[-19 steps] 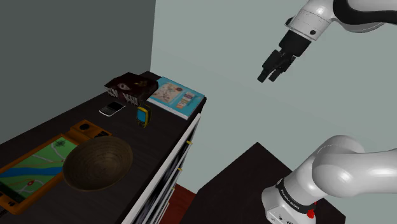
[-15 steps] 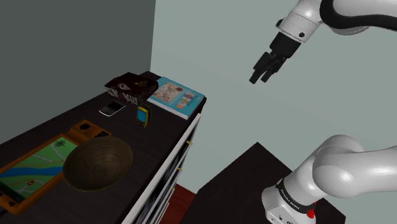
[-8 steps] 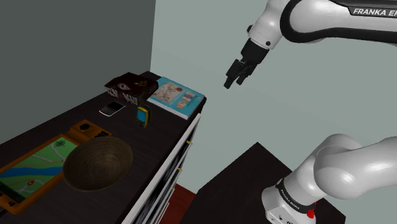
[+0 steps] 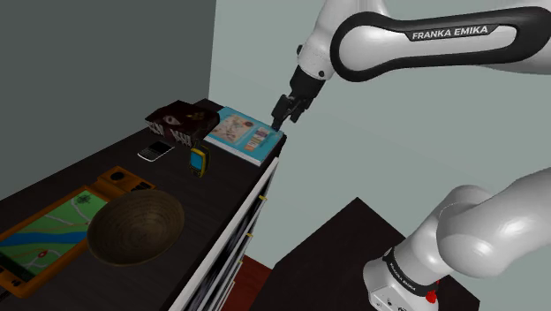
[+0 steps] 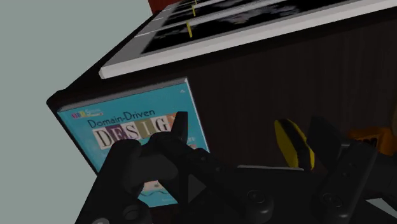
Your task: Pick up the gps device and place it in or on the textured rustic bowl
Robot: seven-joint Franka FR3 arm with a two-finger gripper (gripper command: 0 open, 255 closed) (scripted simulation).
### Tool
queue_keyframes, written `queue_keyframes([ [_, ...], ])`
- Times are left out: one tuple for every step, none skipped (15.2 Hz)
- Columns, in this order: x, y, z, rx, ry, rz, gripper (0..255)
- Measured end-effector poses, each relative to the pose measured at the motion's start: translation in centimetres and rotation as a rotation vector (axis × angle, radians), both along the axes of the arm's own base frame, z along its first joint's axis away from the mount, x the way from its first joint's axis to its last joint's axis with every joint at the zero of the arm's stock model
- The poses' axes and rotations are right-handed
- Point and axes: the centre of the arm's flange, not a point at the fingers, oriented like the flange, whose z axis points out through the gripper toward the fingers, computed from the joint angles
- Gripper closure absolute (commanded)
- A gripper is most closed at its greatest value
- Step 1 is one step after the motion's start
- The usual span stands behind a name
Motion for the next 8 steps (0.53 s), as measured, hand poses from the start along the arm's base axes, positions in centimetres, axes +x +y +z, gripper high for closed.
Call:
queue_keyframes([
  [0.7, 1.0, -0.6, -0.004, -0.004, 0.013, 0],
  [1.4, 1.8, -1.4, -0.008, -0.008, 0.027, 0],
  [2.1, 2.4, -2.1, -0.013, -0.012, 0.041, 0],
  [2.8, 3.5, -2.7, -0.017, -0.016, 0.055, 0],
  [3.2, 4.5, -3.6, -0.022, -0.019, 0.069, 0],
  [3.9, 5.5, -4.1, -0.026, -0.023, 0.082, 0],
  [4.6, 6.2, -4.9, -0.030, -0.027, 0.096, 0],
  [5.5, 7.1, -5.4, -0.034, -0.030, 0.110, 0],
])
